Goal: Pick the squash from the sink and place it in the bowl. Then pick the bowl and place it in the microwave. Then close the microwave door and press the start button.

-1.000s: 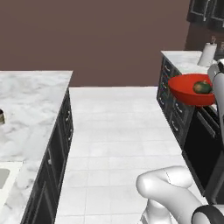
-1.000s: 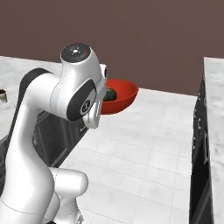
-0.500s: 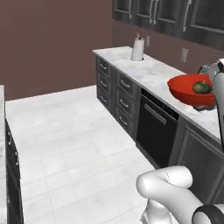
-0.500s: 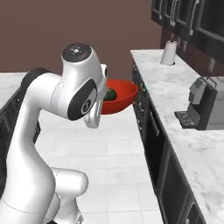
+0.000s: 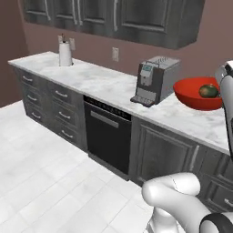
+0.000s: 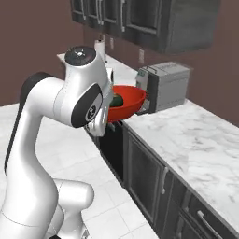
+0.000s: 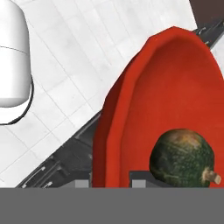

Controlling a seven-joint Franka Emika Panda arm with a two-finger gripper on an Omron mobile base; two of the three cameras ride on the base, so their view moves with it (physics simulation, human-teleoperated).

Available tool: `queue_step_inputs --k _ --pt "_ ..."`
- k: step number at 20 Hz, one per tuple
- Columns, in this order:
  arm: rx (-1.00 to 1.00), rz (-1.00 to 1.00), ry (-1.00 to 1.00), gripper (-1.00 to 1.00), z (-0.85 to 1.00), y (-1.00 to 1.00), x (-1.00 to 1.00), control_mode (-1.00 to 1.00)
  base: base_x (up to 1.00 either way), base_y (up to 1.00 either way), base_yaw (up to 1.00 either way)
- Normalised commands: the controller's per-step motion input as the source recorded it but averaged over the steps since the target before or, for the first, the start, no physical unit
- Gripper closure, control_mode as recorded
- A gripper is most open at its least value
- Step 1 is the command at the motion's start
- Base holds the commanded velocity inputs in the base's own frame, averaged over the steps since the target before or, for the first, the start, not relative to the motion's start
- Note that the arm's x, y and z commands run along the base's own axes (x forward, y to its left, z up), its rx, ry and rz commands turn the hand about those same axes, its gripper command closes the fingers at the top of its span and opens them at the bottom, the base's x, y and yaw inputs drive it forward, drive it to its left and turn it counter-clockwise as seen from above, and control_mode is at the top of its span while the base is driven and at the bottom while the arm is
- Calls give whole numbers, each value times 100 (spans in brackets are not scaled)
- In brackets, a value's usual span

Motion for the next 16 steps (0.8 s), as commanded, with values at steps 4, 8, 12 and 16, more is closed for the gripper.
queue_step_inputs --k 4,8,12,16 --pt "0 0 0 100 0 0 0 100 0 0 -70" --pt "0 0 0 100 0 0 0 100 0 0 -66" --pt "0 0 0 100 0 0 0 100 5 -1 -64" --pt "0 0 0 100 0 0 0 100 16 -9 -58"
